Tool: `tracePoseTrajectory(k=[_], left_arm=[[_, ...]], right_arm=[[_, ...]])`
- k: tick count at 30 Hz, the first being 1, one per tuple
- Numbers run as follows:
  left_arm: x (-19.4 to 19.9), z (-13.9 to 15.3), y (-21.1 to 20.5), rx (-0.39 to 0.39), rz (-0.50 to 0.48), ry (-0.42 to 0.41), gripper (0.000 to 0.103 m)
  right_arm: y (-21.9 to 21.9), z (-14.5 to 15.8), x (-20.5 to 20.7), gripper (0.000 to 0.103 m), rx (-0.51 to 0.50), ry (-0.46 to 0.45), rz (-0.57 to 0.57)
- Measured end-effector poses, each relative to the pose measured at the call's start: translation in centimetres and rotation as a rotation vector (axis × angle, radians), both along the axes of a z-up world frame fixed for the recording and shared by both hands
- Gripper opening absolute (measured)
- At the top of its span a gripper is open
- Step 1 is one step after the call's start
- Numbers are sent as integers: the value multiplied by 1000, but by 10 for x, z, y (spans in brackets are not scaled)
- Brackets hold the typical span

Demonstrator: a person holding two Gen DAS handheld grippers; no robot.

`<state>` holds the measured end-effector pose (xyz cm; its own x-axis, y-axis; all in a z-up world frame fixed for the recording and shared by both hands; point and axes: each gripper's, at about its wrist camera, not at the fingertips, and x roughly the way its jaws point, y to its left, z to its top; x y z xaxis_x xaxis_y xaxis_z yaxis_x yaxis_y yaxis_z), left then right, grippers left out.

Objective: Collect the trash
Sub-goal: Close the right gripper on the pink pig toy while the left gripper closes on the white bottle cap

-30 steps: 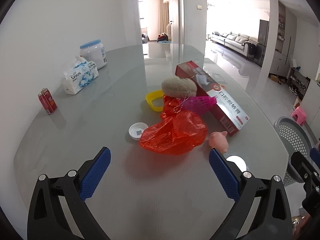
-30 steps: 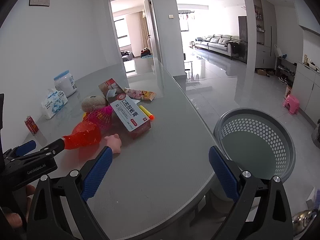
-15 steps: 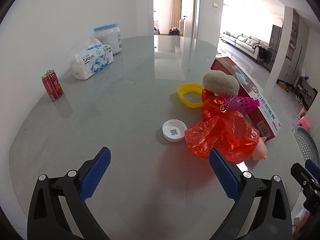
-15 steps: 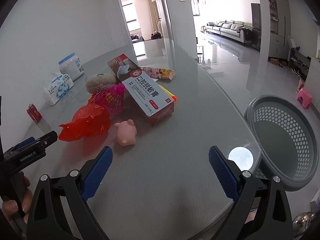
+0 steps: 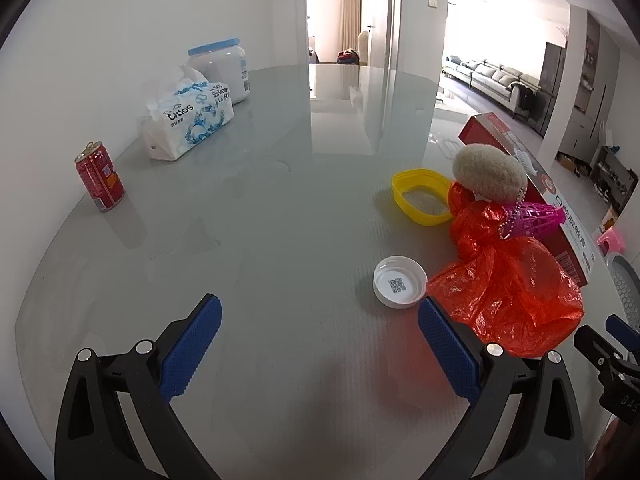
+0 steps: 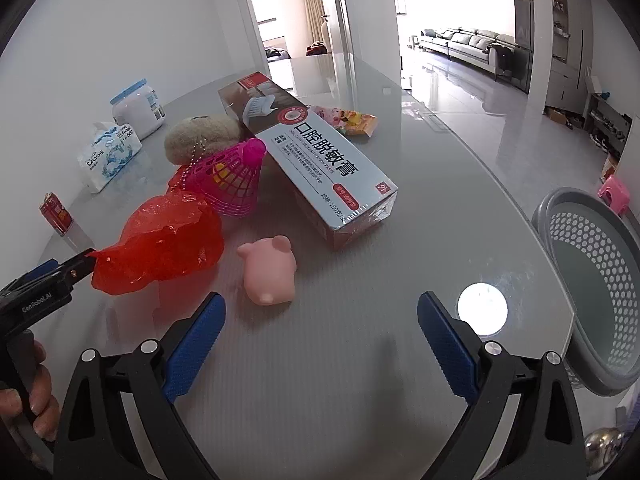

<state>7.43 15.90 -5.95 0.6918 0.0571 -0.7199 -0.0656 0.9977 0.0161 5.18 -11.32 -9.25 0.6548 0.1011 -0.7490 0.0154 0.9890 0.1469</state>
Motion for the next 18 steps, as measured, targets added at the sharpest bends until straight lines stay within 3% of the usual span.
tracePoseTrajectory(k=[15,18], left_arm=[[30,-9,23,-34,-85,61,97],[33,-12,25,-24,-97,67,97]], right_arm=[[24,-3,24,91,-84,30,3],[27,-4,27,80,-100,40,3]])
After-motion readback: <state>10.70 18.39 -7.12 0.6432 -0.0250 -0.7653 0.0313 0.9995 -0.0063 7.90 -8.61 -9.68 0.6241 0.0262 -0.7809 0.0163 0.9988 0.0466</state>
